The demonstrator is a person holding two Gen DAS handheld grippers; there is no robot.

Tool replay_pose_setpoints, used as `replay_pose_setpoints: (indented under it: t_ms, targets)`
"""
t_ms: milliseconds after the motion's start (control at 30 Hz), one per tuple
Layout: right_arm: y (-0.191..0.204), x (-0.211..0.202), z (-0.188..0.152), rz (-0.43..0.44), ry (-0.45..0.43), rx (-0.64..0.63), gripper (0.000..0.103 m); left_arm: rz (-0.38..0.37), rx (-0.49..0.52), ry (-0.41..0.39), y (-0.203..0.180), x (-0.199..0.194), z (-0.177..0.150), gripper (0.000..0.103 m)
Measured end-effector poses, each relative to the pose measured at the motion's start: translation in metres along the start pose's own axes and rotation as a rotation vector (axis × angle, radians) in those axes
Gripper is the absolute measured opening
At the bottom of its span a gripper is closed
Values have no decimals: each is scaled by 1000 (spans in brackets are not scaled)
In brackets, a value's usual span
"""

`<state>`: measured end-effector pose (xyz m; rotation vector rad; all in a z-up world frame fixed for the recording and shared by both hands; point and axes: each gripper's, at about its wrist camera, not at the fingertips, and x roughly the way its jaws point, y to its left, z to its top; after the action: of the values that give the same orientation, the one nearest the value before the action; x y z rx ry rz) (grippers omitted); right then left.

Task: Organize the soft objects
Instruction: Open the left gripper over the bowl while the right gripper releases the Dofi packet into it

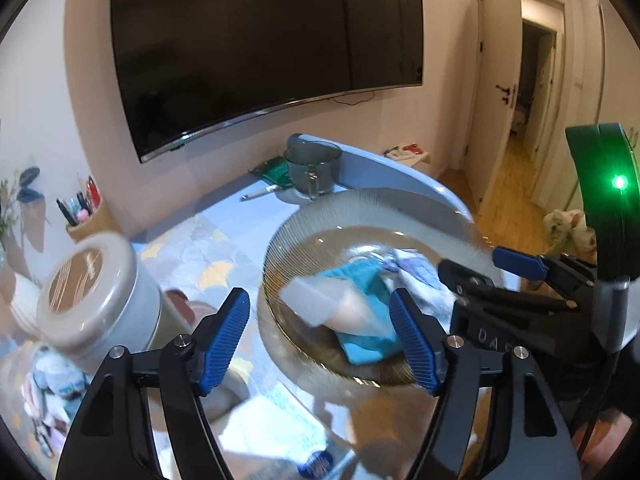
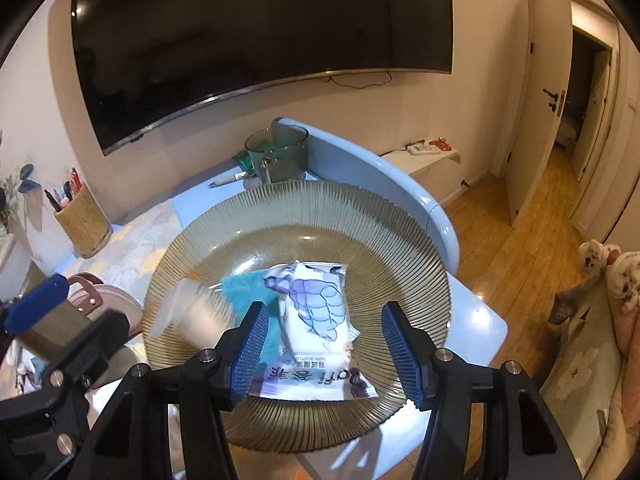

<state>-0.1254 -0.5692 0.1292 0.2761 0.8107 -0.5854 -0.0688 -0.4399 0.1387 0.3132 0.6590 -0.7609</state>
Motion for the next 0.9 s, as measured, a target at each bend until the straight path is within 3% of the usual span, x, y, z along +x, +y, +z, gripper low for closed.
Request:
replay_pose_setpoints:
  t_ms: [200, 433, 900]
  targets:
    - [9, -37, 0, 22, -59, -4, 57, -99, -82, -9, 11, -40, -10, 71]
    - [32, -80, -9, 38, -126, -63, 57, -94, -97, -61, 20, -77, -25, 72]
    - [47, -96, -15, 63, -131, -82, 57, -157, -118, -51, 32, -78, -33, 73]
